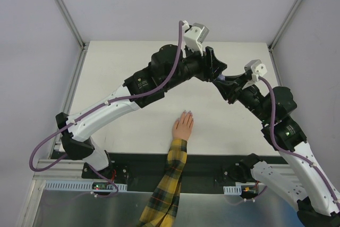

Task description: Paint the nails

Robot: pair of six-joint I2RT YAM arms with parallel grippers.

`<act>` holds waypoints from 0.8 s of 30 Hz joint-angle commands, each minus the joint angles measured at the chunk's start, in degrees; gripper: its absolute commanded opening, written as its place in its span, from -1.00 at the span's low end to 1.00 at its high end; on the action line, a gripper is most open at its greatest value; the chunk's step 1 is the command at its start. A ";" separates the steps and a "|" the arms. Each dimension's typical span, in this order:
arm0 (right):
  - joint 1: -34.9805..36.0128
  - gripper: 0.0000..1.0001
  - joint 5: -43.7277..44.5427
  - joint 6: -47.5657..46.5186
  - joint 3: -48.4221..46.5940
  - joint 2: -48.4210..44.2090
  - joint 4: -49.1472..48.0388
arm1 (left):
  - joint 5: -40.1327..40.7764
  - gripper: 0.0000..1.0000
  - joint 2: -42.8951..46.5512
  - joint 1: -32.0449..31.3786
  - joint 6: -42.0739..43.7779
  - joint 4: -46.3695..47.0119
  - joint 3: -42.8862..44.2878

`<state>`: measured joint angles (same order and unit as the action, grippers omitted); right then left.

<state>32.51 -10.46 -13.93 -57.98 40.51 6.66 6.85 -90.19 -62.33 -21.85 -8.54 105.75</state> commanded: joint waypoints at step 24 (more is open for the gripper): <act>0.27 -1.00 -45.52 24.18 -6.36 1.67 -25.44 | -84.80 -1.00 4.86 12.14 -32.98 62.65 -26.48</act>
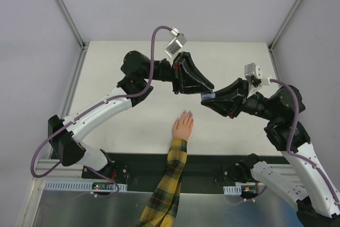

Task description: Paint the nails

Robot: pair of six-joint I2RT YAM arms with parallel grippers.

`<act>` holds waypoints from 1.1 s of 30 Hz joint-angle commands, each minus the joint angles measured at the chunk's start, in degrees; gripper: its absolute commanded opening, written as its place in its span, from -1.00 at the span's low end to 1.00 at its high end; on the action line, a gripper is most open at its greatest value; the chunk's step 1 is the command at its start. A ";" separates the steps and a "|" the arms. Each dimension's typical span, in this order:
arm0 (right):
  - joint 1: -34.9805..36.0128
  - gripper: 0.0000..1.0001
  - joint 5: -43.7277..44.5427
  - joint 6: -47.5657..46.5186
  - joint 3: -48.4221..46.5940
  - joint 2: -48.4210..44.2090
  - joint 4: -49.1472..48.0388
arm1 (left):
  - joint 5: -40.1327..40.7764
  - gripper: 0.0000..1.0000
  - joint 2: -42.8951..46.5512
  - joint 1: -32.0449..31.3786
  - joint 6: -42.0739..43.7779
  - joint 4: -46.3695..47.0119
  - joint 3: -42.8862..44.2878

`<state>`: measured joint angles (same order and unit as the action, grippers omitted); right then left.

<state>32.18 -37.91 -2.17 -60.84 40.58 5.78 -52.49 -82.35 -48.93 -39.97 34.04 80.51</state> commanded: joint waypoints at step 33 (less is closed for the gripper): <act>4.38 -0.99 22.88 -16.11 -11.23 10.66 2.04 | 38.58 0.54 6.33 0.07 20.62 -27.71 8.25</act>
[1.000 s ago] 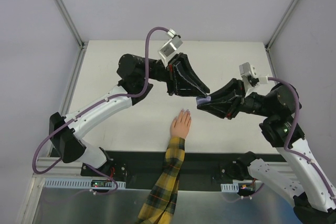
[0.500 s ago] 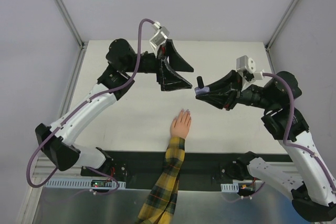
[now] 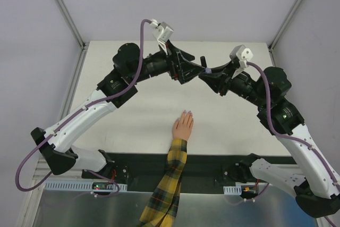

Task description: Paint the nails

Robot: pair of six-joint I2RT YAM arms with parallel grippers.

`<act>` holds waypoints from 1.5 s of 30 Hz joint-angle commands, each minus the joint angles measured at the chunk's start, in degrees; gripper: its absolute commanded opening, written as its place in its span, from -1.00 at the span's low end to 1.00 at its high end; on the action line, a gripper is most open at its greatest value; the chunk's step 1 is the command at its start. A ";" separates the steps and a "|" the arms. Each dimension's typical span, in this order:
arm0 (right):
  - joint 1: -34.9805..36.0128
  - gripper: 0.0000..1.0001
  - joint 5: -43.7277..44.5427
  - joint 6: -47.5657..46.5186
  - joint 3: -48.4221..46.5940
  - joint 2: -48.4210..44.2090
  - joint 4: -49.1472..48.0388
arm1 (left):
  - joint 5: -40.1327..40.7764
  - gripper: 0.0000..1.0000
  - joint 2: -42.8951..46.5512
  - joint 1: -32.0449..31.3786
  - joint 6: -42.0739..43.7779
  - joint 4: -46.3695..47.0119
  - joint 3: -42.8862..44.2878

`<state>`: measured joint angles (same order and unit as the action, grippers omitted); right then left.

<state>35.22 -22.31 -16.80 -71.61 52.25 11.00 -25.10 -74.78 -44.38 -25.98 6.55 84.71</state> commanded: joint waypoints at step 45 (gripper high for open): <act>4.68 -0.99 -30.88 8.73 0.78 -6.37 -9.01 | -51.46 -0.89 -18.03 1.56 -43.83 58.53 -2.00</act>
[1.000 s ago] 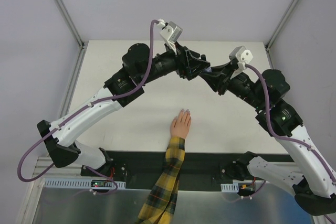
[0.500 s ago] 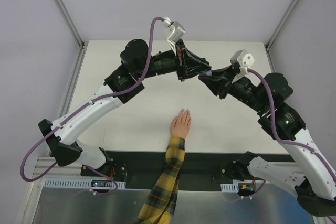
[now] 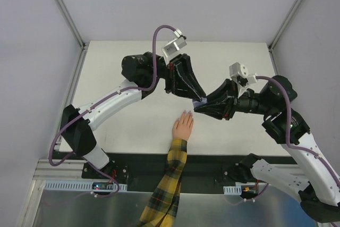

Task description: Paint the nails

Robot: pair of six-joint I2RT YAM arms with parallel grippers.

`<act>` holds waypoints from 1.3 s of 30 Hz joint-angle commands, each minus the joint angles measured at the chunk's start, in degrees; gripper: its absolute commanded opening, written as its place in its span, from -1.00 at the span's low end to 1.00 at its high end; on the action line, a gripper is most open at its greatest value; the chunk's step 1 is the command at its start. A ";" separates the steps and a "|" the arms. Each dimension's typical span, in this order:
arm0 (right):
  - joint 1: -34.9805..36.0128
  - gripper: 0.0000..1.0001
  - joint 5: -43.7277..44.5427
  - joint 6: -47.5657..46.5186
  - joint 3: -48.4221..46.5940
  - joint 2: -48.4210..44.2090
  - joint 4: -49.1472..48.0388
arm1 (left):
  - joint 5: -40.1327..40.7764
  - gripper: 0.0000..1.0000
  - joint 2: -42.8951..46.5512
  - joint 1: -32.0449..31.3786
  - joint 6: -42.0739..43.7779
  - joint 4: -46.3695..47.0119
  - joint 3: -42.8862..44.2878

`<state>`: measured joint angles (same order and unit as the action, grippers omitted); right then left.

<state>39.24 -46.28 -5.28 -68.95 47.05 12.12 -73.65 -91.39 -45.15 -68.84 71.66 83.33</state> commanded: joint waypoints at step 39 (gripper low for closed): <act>0.66 -0.99 38.11 -14.15 -2.51 2.70 -2.36 | 43.85 -0.12 9.66 -1.70 40.54 -57.51 7.46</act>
<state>39.46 -9.54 -20.58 -69.89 50.70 12.69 -30.00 -81.47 -45.87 -29.78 12.64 87.46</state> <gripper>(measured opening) 0.231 0.473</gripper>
